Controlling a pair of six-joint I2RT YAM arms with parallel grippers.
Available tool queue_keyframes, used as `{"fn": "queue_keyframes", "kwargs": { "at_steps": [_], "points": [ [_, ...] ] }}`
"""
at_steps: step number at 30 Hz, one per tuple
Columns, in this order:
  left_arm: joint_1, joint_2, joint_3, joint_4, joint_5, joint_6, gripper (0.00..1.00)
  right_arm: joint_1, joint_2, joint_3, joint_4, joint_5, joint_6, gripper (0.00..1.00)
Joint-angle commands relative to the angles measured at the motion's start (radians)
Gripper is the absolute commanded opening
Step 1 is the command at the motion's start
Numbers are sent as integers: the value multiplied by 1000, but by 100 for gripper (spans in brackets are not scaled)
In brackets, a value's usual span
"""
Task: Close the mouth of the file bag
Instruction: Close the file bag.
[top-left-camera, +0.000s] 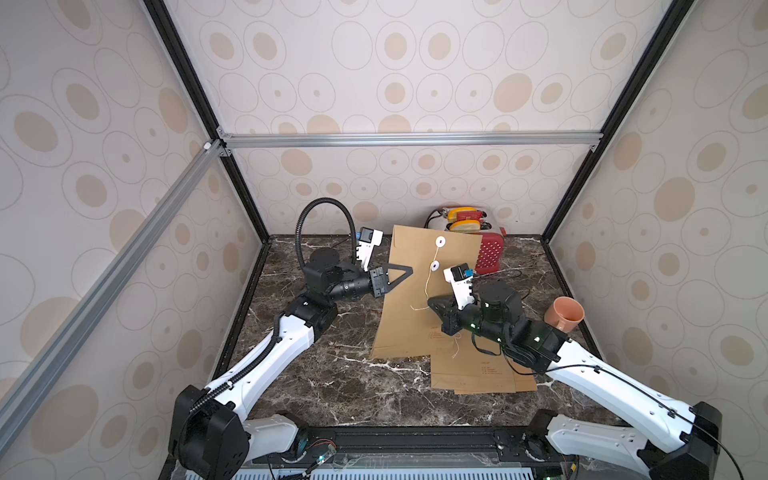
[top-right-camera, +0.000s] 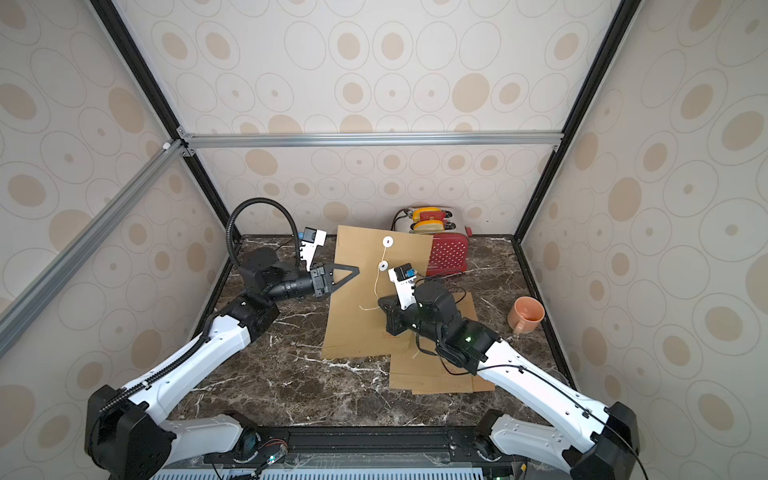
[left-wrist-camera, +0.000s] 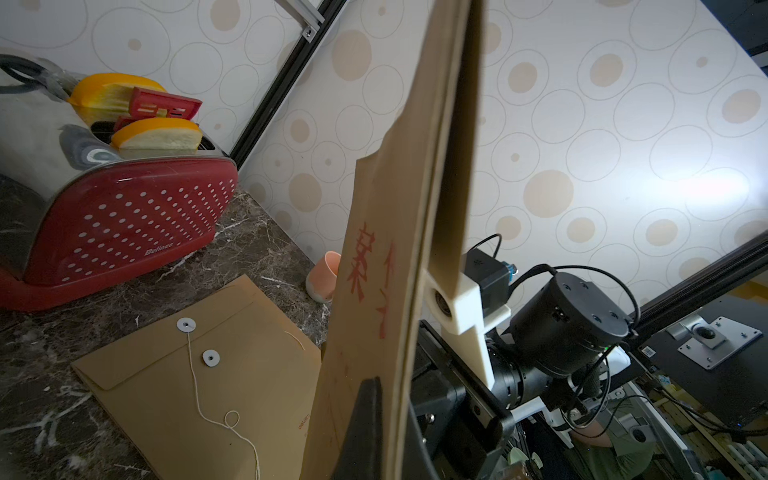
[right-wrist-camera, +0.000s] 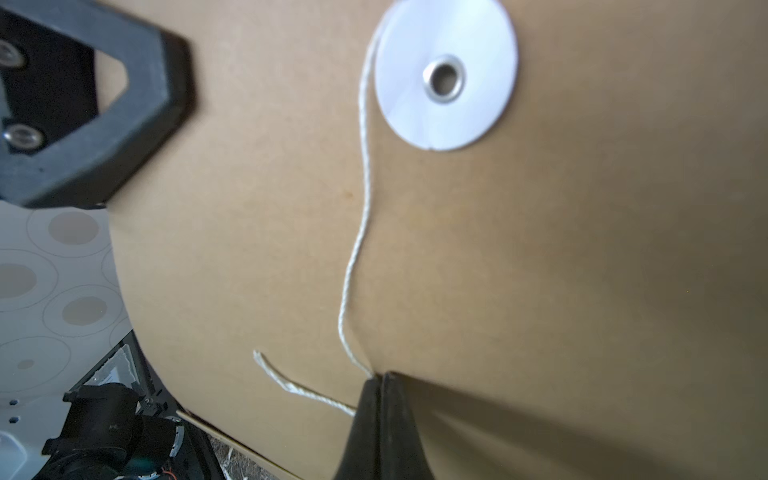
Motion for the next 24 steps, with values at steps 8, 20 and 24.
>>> {"fn": "queue_keyframes", "kwargs": {
  "at_steps": [8,20,24],
  "points": [
    [10,-17,-6,99,25,-51,0,-23,-9,-43,3,10,18,0],
    [8,-28,24,-33,16,51,0,-168,-73,-50,-55,-68,14,0],
    [3,-23,26,-30,24,52,0,-243,-87,-44,-81,-116,10,0]
  ]
}}
